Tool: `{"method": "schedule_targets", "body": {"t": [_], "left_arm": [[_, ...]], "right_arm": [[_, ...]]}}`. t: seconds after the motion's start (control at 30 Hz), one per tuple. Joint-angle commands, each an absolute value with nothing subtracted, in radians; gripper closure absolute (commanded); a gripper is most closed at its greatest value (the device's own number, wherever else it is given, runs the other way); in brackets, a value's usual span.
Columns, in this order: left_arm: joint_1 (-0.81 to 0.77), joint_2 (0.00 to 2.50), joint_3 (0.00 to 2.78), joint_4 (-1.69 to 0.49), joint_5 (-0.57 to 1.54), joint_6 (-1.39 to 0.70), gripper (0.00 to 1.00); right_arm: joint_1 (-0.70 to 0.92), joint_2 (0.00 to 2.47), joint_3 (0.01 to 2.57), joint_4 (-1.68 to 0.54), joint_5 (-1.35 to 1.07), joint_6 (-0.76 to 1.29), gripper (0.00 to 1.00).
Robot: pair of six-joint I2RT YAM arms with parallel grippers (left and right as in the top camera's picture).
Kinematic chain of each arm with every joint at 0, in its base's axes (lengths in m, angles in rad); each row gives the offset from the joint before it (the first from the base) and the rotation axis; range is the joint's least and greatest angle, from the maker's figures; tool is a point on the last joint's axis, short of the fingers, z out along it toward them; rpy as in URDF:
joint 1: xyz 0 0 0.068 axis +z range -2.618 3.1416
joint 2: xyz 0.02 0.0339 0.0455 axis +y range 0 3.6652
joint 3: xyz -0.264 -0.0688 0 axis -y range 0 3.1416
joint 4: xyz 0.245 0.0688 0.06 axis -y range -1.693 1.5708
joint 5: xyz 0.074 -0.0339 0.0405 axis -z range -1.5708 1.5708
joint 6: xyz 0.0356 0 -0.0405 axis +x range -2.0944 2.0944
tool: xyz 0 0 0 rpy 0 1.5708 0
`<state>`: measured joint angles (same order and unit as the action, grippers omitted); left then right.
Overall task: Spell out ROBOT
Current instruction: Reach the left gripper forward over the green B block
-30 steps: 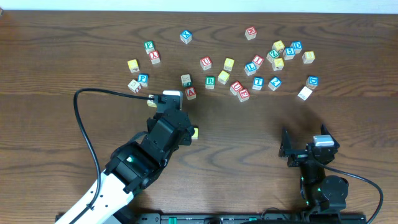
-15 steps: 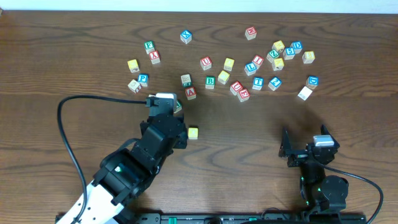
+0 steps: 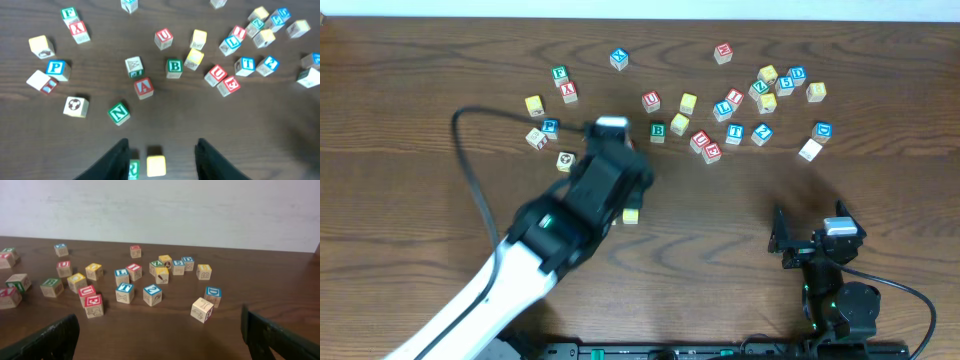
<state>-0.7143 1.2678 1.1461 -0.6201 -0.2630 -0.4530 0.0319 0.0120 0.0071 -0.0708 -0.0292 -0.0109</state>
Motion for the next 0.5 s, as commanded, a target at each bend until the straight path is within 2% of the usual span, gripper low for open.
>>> {"method": "schedule_targets", "body": {"t": [0.0,0.17,0.3,0.47], "left_arm": [[-0.712,1.424,1.321,-0.683,-0.253,-0.417,0.56],[-0.708,1.715,1.601,-0.808,-0.188,-0.416,0.55],[-0.689,1.853,1.696,-0.81,-0.106,-0.418,0.47],[-0.649,2.003,1.736,-0.798,-0.017,-0.427,0.46]], "right_arm": [[0.027,0.007,0.006,-0.075,-0.028,-0.004,0.01],[0.027,0.007,0.006,-0.075,-0.028,-0.004,0.01],[0.027,0.007,0.006,-0.075,-0.028,-0.004,0.01],[0.027,0.007,0.006,-0.075,-0.028,-0.004,0.01]]}}
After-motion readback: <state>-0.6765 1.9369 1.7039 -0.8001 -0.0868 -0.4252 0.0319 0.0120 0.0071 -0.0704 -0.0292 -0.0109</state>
